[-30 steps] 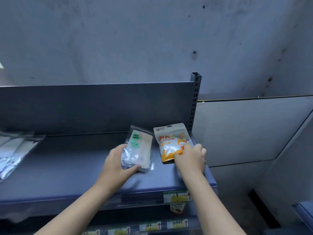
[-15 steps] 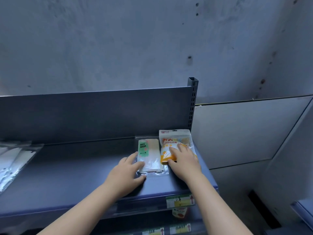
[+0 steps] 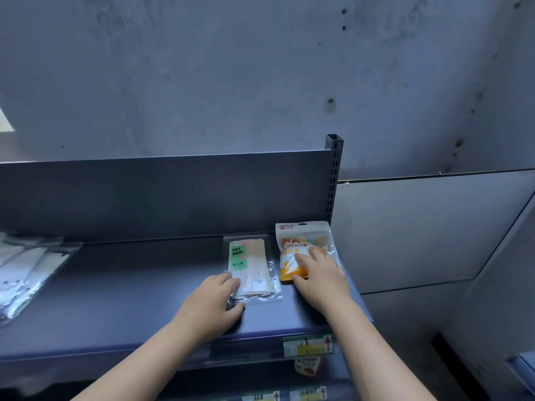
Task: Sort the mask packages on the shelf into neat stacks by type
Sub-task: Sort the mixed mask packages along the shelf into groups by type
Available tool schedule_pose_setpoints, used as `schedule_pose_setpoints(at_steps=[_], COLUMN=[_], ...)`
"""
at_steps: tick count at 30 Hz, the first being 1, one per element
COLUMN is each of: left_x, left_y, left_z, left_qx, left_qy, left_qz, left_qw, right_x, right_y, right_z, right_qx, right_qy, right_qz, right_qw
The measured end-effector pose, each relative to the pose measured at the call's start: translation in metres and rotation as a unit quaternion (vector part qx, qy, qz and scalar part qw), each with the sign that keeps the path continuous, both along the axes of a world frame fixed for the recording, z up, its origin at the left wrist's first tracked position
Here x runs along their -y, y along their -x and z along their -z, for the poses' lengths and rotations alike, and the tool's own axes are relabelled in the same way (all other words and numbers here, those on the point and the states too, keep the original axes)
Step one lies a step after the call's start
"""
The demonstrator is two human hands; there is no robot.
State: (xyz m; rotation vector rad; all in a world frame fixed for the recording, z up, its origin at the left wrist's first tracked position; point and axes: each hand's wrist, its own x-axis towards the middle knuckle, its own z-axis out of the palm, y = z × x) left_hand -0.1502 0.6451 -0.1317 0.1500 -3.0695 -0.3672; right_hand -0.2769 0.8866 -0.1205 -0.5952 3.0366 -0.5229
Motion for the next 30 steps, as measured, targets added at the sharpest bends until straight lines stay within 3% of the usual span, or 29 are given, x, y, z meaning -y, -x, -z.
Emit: schedule_pose_setpoints(at_steps=[14,19,24,30], left_x=[-0.002,-0.008,-0.009,0.003], left_y=[-0.002,-0.006,0.0,-0.008], left_z=[-0.01,-0.025,-0.046,-0.069], left_qx=[0.013,0.037,-0.037,-0.12], left_qy=[0.044,0.048,0.059,0.089], left_qz=[-0.015,-0.034,-0.064,-0.103], left_qw=[0.999,0.998,0.995,0.983], right_x=[0.001,0.016,0.041,0.078], right_y=[0.002,-0.018,-0.04,-0.055], right_z=[0.006,0.0,-0.019,-0.048], right_qx=[-0.023,-0.082,-0.093,-0.08], right_qy=[0.0,0.077,0.123,0.09], right_qz=[-0.002,-0.034,-0.024,-0.05], right_qw=[1.0,0.993,0.988,0.991])
